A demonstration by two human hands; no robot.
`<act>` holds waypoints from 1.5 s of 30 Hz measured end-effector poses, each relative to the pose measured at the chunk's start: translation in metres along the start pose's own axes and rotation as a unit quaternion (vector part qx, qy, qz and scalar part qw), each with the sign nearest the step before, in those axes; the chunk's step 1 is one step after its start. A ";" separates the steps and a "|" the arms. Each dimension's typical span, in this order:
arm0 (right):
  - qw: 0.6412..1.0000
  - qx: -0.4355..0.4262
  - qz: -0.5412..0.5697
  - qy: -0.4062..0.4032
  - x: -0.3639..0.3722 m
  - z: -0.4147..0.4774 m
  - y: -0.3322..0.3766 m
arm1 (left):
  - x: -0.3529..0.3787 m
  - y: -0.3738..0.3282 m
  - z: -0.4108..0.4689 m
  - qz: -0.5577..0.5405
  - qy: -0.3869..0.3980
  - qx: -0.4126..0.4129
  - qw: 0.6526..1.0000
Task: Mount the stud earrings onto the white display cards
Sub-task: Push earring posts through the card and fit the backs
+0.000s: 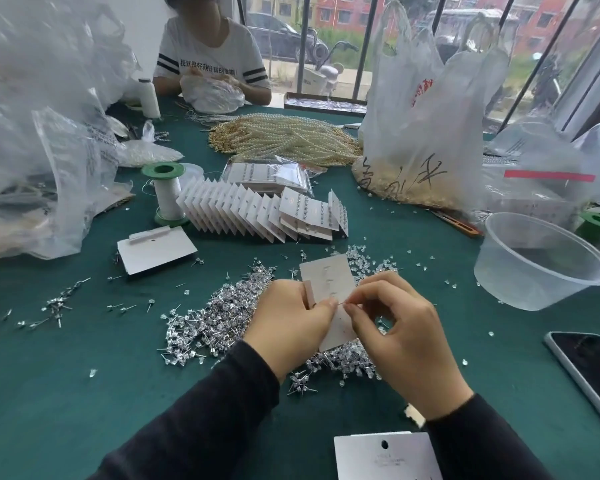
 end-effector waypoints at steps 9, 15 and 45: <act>1.000 0.014 0.008 0.004 0.002 -0.001 -0.002 | -0.001 -0.002 0.001 0.062 -0.011 0.044 0.997; 1.000 -0.013 -0.024 0.001 0.005 -0.005 0.002 | -0.002 -0.004 0.000 0.129 -0.030 0.082 0.988; 0.719 0.378 0.564 0.148 0.011 -0.007 -0.049 | 0.002 -0.011 -0.018 0.382 0.289 0.221 0.849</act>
Point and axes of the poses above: each hand's wrist, its own z-axis towards the middle knuckle, its own x-axis out of the palm, y = z × x, the point moved 6 cm from there along z, towards the middle knuckle, and after that the axes turned 4 degrees about x, right-handed, at the moved point
